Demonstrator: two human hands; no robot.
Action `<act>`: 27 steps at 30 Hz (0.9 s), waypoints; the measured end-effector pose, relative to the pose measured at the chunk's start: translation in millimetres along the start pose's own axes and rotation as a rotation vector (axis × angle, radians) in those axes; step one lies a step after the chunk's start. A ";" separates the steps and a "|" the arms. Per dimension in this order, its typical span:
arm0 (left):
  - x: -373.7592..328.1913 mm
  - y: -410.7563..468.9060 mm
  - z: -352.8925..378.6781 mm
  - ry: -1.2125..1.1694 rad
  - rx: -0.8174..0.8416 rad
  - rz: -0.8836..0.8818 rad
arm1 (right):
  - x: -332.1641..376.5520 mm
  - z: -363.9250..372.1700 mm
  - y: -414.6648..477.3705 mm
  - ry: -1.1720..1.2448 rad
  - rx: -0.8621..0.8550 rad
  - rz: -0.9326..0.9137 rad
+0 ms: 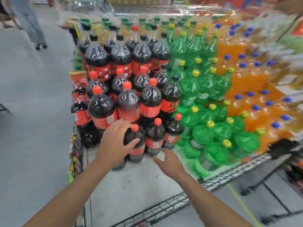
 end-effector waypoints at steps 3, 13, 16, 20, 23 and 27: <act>-50.1 -8.5 10.8 -0.015 0.045 0.132 | -12.2 -62.2 -41.7 -0.092 -0.154 0.025; -227.0 -100.6 114.3 -0.088 0.468 0.469 | -117.6 -198.1 -195.6 -0.183 -0.486 0.183; -269.9 -119.0 134.6 -0.145 0.480 0.453 | -164.3 -219.3 -241.3 -0.160 -0.525 0.269; -330.1 -141.0 173.5 -0.246 0.565 0.427 | -232.1 -248.2 -299.6 -0.135 -0.568 0.374; -383.7 -156.0 209.1 -0.318 0.642 0.421 | -286.2 -271.3 -338.3 -0.101 -0.595 0.455; -456.8 -180.7 260.0 -0.334 0.718 0.446 | -357.3 -298.3 -383.1 -0.078 -0.629 0.546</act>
Point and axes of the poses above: each hand's wrist, its own y-axis towards the middle knuckle, its own z-axis out of the palm, x = y × z, the point moved 9 cm from there along y, towards the middle knuckle, and after that the axes turned 8 degrees about -x, right-handed, at the moved point
